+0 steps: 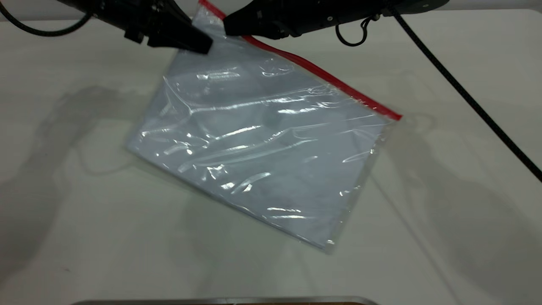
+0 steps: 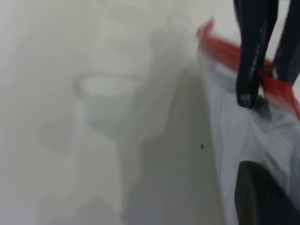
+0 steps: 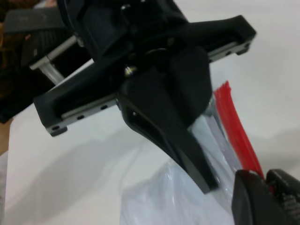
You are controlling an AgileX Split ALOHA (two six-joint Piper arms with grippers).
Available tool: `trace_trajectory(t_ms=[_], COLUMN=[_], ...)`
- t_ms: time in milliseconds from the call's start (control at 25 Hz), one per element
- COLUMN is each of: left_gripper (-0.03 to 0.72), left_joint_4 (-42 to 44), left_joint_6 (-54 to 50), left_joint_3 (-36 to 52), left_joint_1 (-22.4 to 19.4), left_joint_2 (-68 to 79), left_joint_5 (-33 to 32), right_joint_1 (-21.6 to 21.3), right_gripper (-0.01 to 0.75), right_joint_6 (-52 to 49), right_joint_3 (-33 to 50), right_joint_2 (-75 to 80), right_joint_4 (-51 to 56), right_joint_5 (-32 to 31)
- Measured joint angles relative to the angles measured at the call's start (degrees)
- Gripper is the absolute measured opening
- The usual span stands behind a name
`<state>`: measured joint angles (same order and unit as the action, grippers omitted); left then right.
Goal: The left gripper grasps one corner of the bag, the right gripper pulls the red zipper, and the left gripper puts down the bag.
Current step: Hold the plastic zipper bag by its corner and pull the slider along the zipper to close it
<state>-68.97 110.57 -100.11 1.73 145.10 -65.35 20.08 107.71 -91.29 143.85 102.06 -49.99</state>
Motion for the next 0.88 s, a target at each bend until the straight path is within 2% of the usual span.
trace_trajectory(t_ms=[560, 880], left_gripper=[0.051, 0.051], left_joint_4=[-6.75, -11.15], left_joint_6=[2.02, 3.26], left_joint_3=[0.19, 0.19], left_joint_1=[-2.55, -3.75], left_joint_2=[0.04, 0.04], left_joint_5=[-0.64, -0.50], right_joint_1=[-3.71, -8.37], right_gripper=[0.037, 0.036], right_joint_6=[0.00, -0.91], right_joint_3=[-0.36, -0.36], right_joint_2=[3.38, 4.24], right_joint_4=[-0.09, -9.76], right_joint_5=[-1.12, 0.15])
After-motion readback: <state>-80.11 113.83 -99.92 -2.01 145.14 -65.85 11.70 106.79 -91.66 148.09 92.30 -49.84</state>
